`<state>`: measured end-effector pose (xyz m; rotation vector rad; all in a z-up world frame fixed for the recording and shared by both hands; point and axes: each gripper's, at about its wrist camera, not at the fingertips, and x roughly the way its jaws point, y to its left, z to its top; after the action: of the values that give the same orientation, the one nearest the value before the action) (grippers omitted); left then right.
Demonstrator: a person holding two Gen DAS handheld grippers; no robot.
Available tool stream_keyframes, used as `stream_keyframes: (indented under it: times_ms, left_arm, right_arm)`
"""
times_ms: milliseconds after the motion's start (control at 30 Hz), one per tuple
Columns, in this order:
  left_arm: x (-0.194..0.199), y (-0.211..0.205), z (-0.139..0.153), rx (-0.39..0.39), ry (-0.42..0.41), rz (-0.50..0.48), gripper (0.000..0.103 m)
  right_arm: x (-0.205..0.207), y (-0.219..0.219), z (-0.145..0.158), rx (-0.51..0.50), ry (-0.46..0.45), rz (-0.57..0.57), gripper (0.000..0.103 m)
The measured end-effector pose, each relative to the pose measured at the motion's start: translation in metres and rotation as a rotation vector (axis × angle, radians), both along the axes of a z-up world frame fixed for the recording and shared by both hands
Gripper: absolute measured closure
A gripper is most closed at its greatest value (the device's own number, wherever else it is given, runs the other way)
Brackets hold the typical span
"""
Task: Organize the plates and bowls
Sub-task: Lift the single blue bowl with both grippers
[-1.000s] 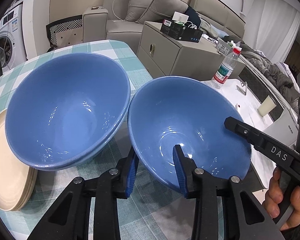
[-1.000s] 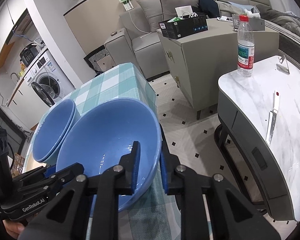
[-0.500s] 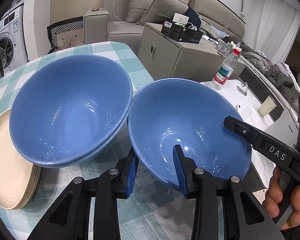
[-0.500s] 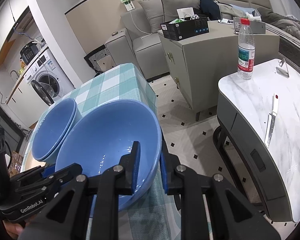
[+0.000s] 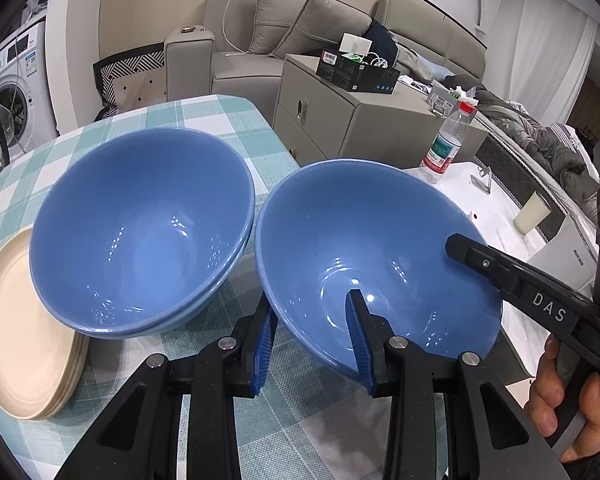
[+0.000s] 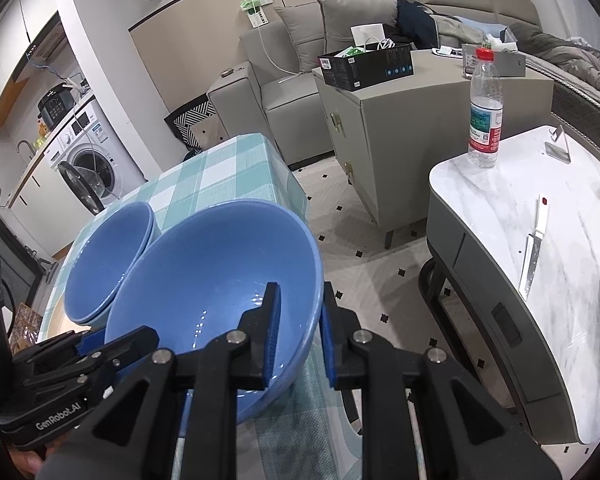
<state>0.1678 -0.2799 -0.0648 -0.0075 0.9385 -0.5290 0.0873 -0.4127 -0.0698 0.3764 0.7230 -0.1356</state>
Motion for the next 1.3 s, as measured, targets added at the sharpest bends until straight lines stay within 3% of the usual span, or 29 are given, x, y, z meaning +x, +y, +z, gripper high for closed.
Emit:
stream_keyframes:
  times_ms: [1300]
  left_arm:
    - [-0.020,0.022,0.043,-0.038,-0.086,-0.005,0.067]
  right_arm:
    - [-0.026,0.022,0.040,-0.083,-0.097,-0.003,0.085]
